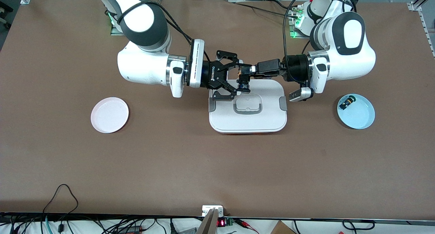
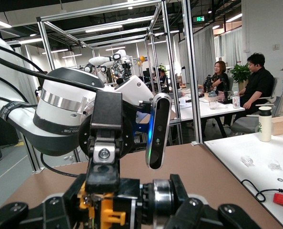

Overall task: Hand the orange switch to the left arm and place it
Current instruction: 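Close the left gripper on the switch while the right gripper opens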

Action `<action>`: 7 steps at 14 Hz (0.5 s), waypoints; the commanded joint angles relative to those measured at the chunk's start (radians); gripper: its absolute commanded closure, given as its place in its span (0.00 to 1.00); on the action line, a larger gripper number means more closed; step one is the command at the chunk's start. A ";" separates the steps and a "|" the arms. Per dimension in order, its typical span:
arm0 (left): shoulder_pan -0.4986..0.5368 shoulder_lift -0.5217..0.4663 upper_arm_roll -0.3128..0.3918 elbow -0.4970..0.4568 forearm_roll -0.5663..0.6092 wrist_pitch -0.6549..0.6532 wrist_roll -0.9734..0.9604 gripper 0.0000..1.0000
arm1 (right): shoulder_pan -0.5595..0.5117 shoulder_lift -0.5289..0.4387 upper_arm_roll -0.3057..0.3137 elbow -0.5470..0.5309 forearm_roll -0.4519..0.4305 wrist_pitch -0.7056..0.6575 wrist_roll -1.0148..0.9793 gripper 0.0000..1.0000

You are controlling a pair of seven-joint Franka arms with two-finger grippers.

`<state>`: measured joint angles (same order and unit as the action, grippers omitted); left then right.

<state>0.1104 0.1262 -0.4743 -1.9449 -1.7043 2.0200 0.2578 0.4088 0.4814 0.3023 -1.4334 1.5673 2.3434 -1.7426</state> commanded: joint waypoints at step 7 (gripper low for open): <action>0.086 -0.023 0.087 -0.020 0.199 -0.111 -0.003 1.00 | 0.024 0.003 -0.008 0.007 0.092 0.001 -0.017 0.00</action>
<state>0.1748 0.1230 -0.4430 -1.9476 -1.5984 1.9698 0.2563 0.4216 0.4899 0.3000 -1.4333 1.6326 2.3452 -1.7462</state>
